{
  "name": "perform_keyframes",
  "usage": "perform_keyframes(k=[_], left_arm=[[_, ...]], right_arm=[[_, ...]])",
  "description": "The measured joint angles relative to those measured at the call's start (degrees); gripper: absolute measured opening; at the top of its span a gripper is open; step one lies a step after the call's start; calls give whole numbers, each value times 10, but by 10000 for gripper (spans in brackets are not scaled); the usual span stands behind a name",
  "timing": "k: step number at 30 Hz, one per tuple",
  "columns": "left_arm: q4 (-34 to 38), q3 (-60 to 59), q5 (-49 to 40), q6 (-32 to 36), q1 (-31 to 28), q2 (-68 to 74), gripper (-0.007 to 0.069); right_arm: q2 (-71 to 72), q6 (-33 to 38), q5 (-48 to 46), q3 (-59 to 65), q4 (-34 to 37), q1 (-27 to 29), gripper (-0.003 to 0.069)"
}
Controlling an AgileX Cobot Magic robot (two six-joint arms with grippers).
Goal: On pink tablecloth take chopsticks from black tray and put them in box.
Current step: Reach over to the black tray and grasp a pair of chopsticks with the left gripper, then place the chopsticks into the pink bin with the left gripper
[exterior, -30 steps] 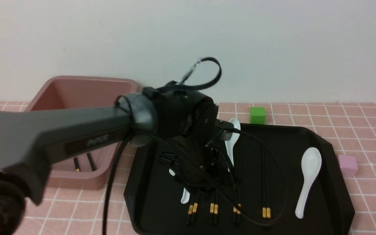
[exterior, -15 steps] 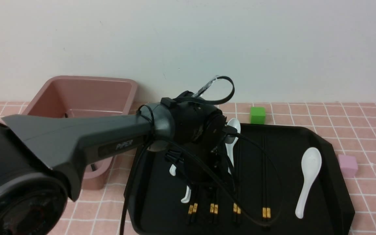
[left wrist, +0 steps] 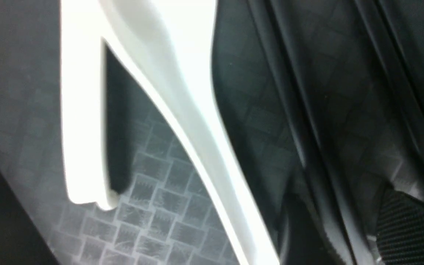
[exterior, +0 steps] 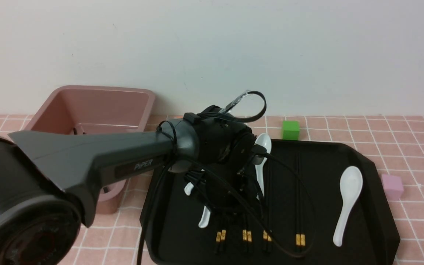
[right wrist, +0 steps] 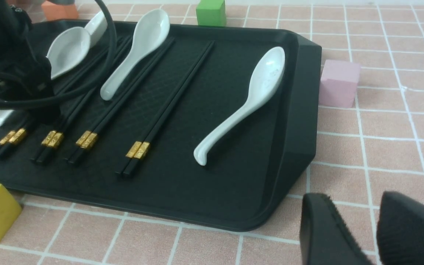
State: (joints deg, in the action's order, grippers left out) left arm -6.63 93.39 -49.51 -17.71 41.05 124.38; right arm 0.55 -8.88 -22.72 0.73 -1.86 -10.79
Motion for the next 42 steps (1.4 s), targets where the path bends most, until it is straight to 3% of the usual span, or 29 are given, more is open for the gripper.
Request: perform_keyframes(k=[5,13,25,35,38,42], left_arm=[[0,4,-7,-2,0,5,274],[-4,5,-23,-40,0,5,118],[-12,1,-44,-60,0,-14,116],[-3,-27,-46,-50,-2,-205,116],[-3,-58,-55,-47,-23,-259,116],[-4,-118,-58,-41,-102,-312,116]], right_arm=[[0,0,0,0,0,0,240],[0,0,0,0,0,0,240],[0,0,0,0,0,0,240],[0,0,0,0,0,0,240],[0,0,0,0,0,0,240],[0,0,0,0,0,0,240]])
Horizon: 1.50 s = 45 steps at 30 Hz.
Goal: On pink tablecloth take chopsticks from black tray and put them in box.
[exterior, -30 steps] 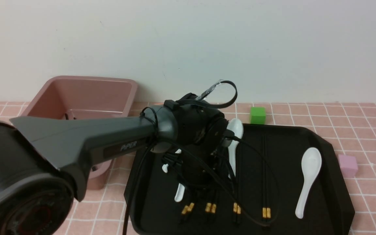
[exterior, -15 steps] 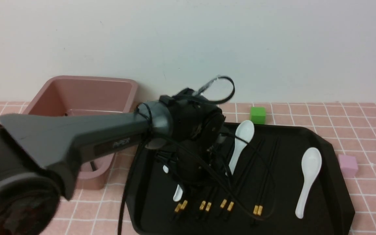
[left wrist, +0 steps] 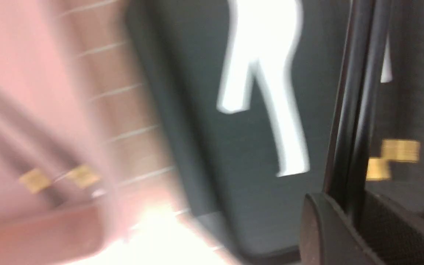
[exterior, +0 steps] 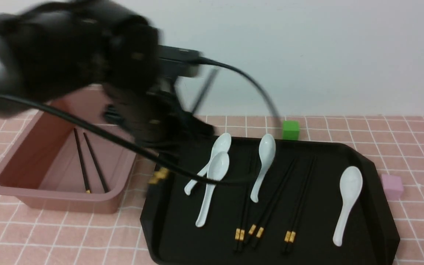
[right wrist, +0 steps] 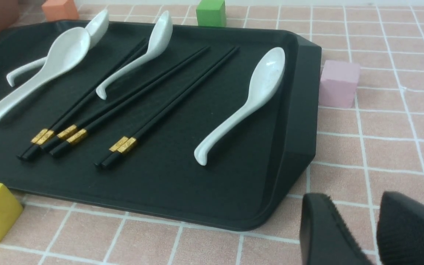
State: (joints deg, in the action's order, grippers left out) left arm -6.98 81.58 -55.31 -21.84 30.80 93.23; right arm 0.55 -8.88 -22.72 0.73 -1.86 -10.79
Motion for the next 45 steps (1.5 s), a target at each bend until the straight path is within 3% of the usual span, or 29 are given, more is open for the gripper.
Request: perform_keyframes(k=[4,11,23,31,34,38,42,45], left_arm=[[-2,-41,3,33,-113,-5,116],[-4,-52,51,101,-196,32,116],[-62,-52,105,110,-206,85,129],[-53,-54,103,95,-206,56,354],[-27,-54,91,80,-206,15,376],[-3,-62,85,74,-206,-60,280],[10,-115,109,74,-206,-217,12],[17,-162,138,74,-206,-304,-13]], right_arm=[[0,0,0,0,0,0,240],[0,0,0,0,0,0,240],[0,0,0,0,0,0,240],[0,0,0,0,0,0,240],[0,0,0,0,0,0,240],[0,0,0,0,0,0,240],[0,0,0,0,0,0,240],[0,0,0,0,0,0,240]])
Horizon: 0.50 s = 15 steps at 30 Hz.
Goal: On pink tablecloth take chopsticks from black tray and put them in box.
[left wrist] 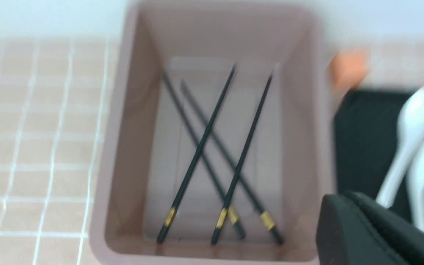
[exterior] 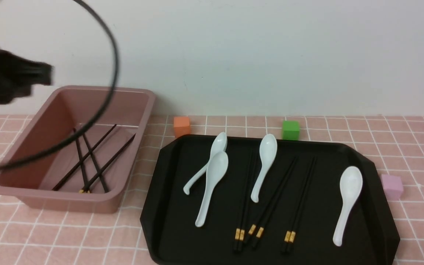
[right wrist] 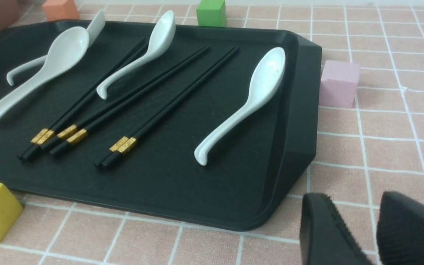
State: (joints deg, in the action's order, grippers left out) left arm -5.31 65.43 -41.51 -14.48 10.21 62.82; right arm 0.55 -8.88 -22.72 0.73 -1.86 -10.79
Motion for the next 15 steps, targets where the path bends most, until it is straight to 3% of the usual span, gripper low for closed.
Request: perform_keyframes(k=[5,15], left_arm=[[39,-166,79,0,0,-223,-13],[81,-441,202,-1,0,-519,-13]], right_arm=[[0,0,0,0,0,0,240],[0,0,0,0,0,0,240]])
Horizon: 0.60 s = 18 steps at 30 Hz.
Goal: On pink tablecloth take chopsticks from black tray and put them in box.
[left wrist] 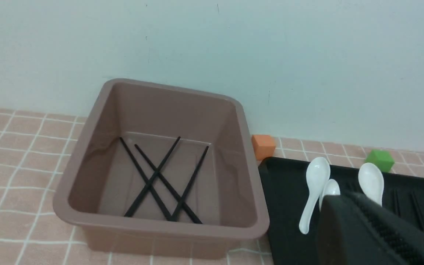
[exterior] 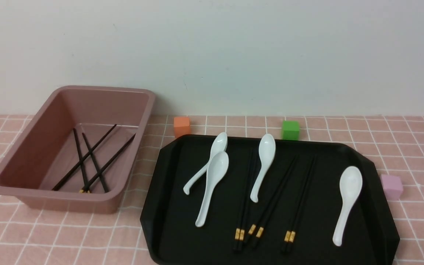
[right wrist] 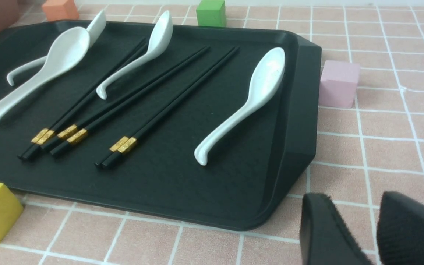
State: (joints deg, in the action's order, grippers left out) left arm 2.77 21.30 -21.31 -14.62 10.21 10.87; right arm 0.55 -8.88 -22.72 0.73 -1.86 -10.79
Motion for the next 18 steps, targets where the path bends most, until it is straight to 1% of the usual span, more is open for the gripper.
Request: perform_keyframes(k=[3,6,13,18], left_arm=[[13,-53,18,-1,0,-58,-13],[15,-82,20,-1,0,-77,-13],[17,-144,15,-1,0,-81,-13],[10,-155,8,-1,0,-81,-13]], right_arm=[[0,0,0,0,0,0,240],[0,0,0,0,0,0,240],[0,0,0,0,0,0,240],[0,0,0,0,0,0,240]])
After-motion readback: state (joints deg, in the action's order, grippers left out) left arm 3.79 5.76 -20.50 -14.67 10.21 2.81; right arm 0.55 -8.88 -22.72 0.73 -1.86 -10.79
